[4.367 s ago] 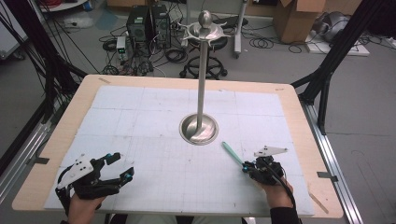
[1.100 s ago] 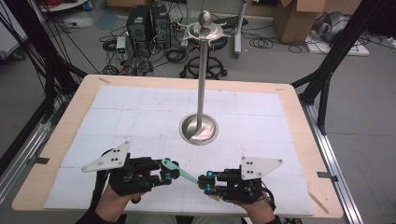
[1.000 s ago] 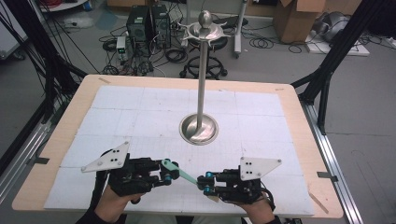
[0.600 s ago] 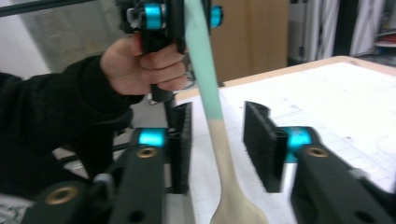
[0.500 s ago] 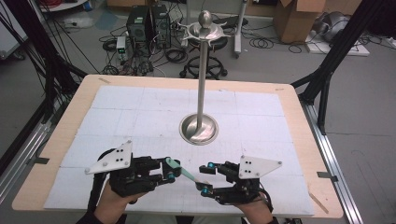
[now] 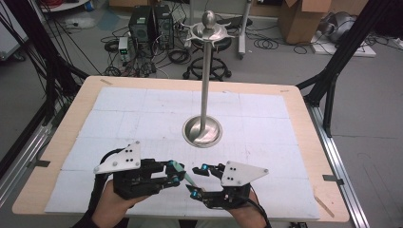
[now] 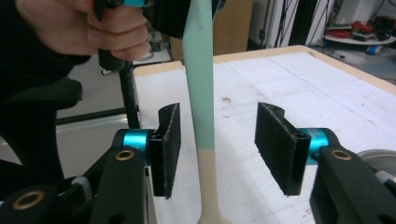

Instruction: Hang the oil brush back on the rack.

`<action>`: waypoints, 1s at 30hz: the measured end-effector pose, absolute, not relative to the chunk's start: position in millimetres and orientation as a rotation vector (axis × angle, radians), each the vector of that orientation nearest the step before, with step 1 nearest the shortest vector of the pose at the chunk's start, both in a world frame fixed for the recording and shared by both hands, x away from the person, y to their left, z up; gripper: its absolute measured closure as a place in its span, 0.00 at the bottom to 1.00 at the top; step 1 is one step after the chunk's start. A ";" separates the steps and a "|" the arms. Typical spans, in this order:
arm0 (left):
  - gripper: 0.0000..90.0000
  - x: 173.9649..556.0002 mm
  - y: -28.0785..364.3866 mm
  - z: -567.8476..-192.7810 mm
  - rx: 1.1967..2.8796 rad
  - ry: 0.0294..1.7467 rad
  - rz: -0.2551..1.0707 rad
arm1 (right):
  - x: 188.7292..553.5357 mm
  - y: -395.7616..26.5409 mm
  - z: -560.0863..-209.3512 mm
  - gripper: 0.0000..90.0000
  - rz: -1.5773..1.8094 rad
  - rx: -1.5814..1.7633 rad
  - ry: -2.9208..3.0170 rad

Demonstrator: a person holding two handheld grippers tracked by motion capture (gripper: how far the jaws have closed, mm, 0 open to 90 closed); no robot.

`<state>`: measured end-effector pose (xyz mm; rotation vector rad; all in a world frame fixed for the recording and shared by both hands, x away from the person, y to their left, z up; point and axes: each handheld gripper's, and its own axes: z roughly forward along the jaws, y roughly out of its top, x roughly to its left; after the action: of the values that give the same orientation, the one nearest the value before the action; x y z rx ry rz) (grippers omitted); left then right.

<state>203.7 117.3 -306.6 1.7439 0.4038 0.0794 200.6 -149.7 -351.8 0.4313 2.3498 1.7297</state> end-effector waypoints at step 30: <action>0.57 204.8 117.0 -307.8 1.614 0.337 0.034 | 198.1 -147.2 -354.2 0.90 1.802 0.367 2.396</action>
<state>204.8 117.0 -307.8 1.6144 0.3368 0.0342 198.1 -147.2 -354.2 0.3670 2.3965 1.8015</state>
